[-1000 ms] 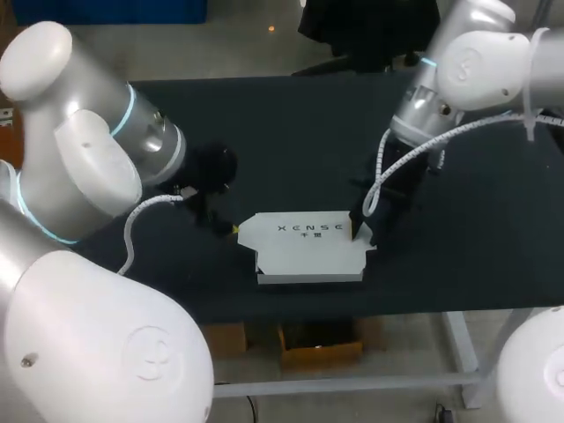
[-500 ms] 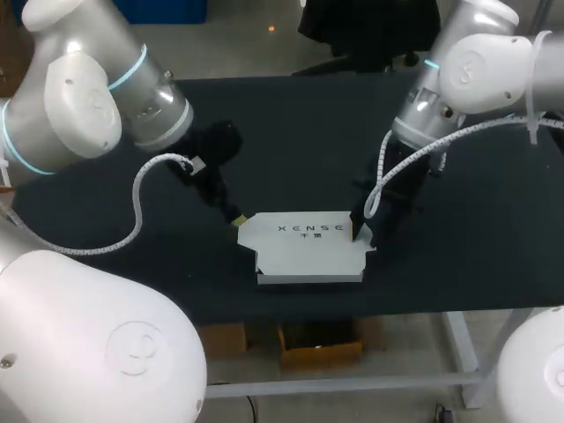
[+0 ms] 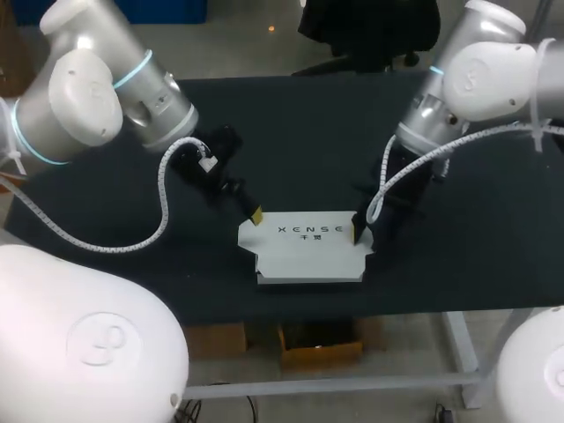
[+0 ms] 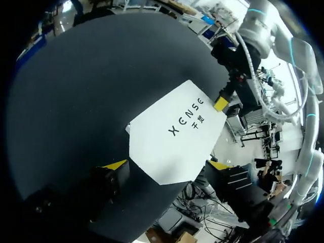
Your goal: Assemble the packaging by folding the flat box into shape, placing the metal phone stand inside, and closing the box properly
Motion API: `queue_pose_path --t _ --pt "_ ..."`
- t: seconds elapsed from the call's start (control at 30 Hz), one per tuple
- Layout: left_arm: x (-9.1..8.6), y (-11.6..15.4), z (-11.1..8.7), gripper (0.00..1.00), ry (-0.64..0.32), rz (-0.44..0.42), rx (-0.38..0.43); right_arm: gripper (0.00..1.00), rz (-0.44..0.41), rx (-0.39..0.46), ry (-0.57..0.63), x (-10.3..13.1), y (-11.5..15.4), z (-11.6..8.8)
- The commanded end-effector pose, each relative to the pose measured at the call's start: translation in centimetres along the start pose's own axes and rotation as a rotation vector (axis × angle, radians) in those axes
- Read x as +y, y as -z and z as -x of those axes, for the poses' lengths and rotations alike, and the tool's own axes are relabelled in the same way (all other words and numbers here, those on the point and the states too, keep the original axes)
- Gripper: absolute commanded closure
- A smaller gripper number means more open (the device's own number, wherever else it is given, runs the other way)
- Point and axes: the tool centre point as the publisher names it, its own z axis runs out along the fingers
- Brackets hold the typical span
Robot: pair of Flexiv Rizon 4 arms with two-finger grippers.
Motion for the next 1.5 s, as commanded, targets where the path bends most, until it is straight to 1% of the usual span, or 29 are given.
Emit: queue_pose_path --t 0.03,0.3,0.33,0.37,0.4,0.47,0.53,0.6,0.63,0.67,0.7,0.73,0.77,0.8,0.83,0.87,0.93,0.97,1.07,1.1,1.13,1.17,1.5 --pt "0.2 -0.1 -0.2 0.0 0.341 -0.078 -0.049 0.58 0.005 0.006 0.004 -0.2 0.0 0.2" --pt "0.2 -0.1 -0.2 0.0 0.341 -0.078 -0.049 0.58 0.01 0.006 0.013 0.0 0.1 0.1" --pt "-0.3 0.0 -0.1 0.0 0.366 -0.068 -0.054 0.58 0.011 0.007 0.015 0.0 0.2 0.0" --pt "-0.7 -0.2 -0.1 0.0 0.372 -0.063 -0.083 0.58 0.014 0.009 0.017 -0.1 0.1 0.0" --pt "-1.0 -0.3 -0.1 0.0 0.39 -0.052 -0.079 0.58 0.015 0.01 0.017 -0.1 0.1 0.0" --pt "-1.4 -0.4 -0.1 0.0 0.385 -0.044 -0.094 0.58 0.017 0.012 0.016 0.0 0.1 0.0" --pt "-1.5 -0.3 0.0 0.0 0.377 -0.028 -0.091 0.58 0.018 0.013 0.015 0.0 0.1 0.0" --pt "-1.9 -0.1 0.2 0.27 0.394 -0.015 -0.094 0.58 0.019 0.011 0.015 -0.1 0.1 0.0" --pt "-2.1 0.0 0.3 0.36 0.396 0.005 -0.093 0.58 0.019 0.01 0.015 -0.1 0.1 0.0" --pt "-2.3 0.1 0.4 0.51 0.43 0.019 -0.103 0.58 0.02 0.009 0.014 -0.1 0.1 0.0" --pt "-2.3 0.1 0.4 0.54 0.443 0.045 -0.095 0.58 0.022 0.008 0.013 -0.1 0.1 0.0" --pt "-2.4 0.1 0.4 0.58 0.464 0.058 -0.109 0.58 0.023 0.008 0.014 -0.2 0.1 0.0" --pt "-2.5 -0.2 0.5 0.6 0.519 0.073 -0.118 0.58 0.026 0.008 0.013 -0.2 0.1 0.0" --pt "-2.5 -0.4 0.6 0.62 0.543 0.093 -0.101 0.58 0.029 0.008 0.012 -0.2 0.1 0.0" --pt "-2.4 -0.5 0.6 0.62 0.563 0.098 -0.104 0.58 0.031 0.009 0.012 -0.2 0.1 0.0" --pt "-2.3 -1.0 0.6 0.58 0.611 0.1 -0.111 0.58 0.032 0.009 0.012 -0.2 0.1 0.0" --pt "-2.2 -1.5 0.5 0.56 0.65 0.105 -0.104 0.58 0.034 0.01 0.012 -0.2 0.0 0.1" --pt "-2.1 -1.8 0.5 0.51 0.66 0.109 -0.103 0.58 0.035 0.011 0.012 -0.2 -0.1 0.1" --pt "-2.0 -2.3 0.6 0.51 0.694 0.1 -0.095 0.58 0.035 0.013 0.013 -0.2 -0.1 0.1" --pt "-1.9 -2.3 0.6 0.25 0.716 0.087 -0.096 0.58 0.035 0.013 0.014 -0.2 -0.1 0.1" --pt "-1.9 -2.3 0.7 0.04 0.723 0.073 -0.107 0.58 0.035 0.013 0.015 -0.2 -0.1 0.1" --pt "-1.9 -2.3 0.7 0.0 0.723 0.073 -0.107 0.58 0.035 0.013 0.015 -0.2 -0.1 0.1" --pt "-1.9 -2.3 0.7 0.0 0.723 0.073 -0.107 0.58 0.042 0.015 0.022 -0.4 0.2 0.1"
